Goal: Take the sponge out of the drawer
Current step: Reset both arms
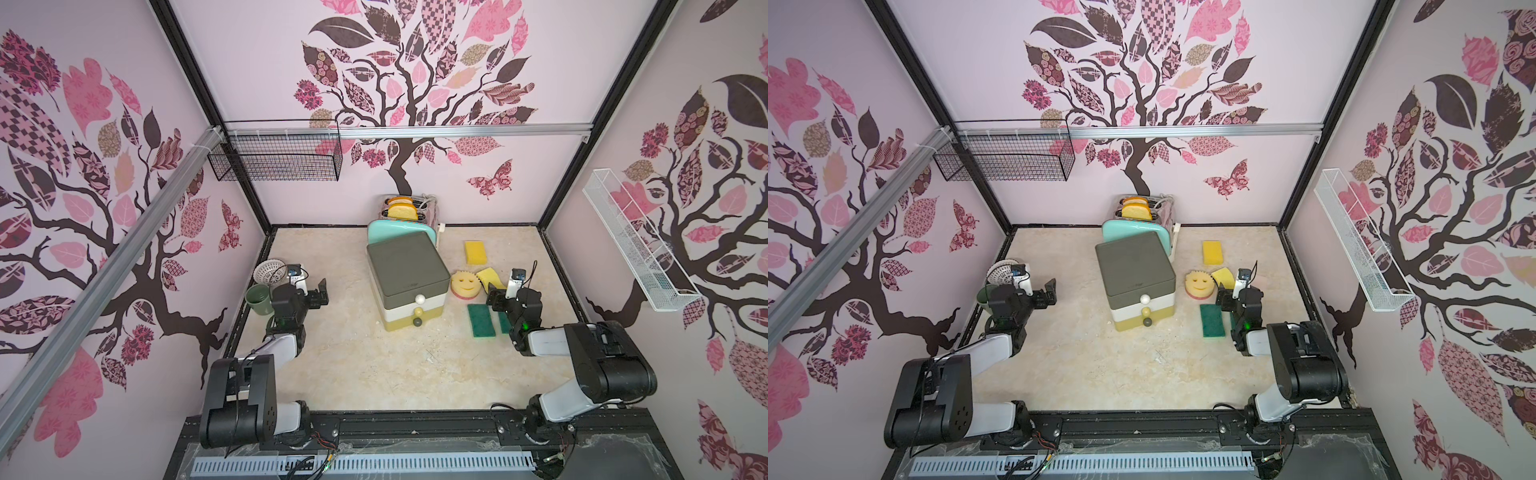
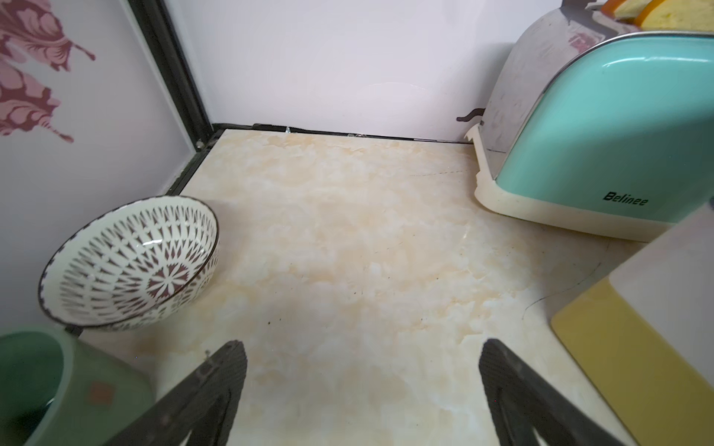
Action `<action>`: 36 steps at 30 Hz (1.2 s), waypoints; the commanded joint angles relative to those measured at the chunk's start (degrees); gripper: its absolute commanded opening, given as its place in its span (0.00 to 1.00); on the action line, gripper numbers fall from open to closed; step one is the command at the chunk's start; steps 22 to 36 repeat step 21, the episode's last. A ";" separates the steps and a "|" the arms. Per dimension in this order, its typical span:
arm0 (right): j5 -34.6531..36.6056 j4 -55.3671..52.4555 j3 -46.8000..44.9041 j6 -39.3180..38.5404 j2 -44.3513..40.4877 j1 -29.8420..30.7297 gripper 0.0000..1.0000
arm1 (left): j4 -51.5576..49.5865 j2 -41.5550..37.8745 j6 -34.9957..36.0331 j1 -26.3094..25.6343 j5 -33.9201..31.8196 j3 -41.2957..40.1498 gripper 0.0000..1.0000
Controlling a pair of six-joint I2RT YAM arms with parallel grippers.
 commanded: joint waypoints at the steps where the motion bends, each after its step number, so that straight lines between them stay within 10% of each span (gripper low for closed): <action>1: 1.32 -0.39 1.20 0.56 0.47 -0.24 0.96 | 5.09 1.07 -1.59 2.28 1.55 -0.95 0.98; 36: 1.25 -1.18 1.53 0.72 0.39 -0.23 0.99 | 15.83 11.48 1.41 -2.96 -3.27 -1.37 0.98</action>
